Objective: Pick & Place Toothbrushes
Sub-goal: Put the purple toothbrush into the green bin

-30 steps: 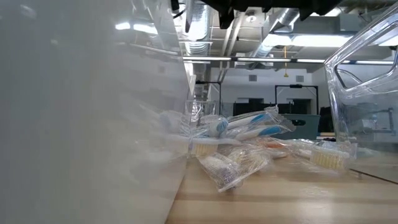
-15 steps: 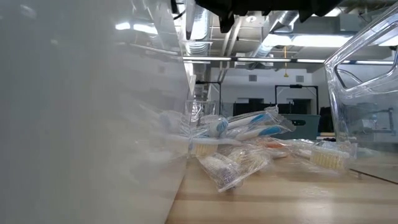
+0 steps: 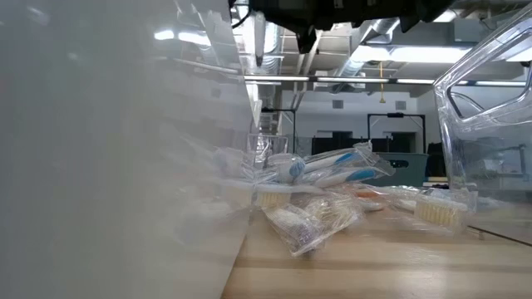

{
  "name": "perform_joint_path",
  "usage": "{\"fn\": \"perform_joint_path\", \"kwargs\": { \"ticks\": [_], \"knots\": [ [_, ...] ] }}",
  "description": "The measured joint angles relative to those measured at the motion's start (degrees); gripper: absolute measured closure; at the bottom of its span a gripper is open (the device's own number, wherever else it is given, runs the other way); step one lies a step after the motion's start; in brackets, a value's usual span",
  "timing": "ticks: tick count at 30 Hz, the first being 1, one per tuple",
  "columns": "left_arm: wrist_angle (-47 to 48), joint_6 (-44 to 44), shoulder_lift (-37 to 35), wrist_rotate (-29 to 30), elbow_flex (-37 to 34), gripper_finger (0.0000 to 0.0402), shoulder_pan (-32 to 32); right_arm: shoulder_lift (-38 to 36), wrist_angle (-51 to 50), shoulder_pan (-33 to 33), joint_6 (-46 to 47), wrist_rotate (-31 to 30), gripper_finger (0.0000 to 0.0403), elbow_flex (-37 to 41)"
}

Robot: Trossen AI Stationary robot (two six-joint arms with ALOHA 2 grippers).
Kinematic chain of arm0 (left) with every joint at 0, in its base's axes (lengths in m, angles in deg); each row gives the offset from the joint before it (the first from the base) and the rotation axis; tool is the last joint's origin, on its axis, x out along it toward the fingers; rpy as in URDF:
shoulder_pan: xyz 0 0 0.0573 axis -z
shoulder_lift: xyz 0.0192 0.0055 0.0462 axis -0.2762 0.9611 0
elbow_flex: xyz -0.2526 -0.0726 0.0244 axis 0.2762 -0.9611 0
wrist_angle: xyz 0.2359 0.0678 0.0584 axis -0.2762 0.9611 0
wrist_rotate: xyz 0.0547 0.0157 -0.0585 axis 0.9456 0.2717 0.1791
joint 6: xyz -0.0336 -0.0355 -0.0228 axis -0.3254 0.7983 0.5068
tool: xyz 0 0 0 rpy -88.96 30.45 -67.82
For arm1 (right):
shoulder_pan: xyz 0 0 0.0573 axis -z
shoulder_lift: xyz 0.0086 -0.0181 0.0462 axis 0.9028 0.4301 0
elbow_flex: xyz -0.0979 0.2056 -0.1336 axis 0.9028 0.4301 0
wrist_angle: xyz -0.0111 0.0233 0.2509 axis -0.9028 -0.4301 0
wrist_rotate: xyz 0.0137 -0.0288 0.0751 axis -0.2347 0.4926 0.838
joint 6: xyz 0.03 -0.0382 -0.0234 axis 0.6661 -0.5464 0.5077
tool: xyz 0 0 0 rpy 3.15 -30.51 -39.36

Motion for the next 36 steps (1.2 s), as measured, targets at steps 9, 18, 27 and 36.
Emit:
{"fn": "perform_joint_path", "kwargs": {
  "ticks": [9, 18, 27, 36],
  "knots": [
    [0.11, 0.04, 0.0, 0.15, 0.02, 0.0234, -0.04, -5.99, -10.08, -0.3, 0.4, -8.32, 0.0384, -0.02],
    [0.29, 0.07, -0.09, -0.39, 0.02, 0.0231, 0.02, -12.64, -18.77, -3.2, -0.81, -15.4, 0.0374, -0.04],
    [0.05, 0.07, -0.13, 9.21, 0.02, 0.0235, -0.07, -18.92, -25.63, -6.88, -0.74, -21.98, 0.0388, -0.04],
    [0.07, 0.09, -0.13, 10.54, 0.02, 0.0238, 0.56, -24.58, -28.79, -17.36, 2.13, -33.73, 0.0376, -0.07]
  ]
}}
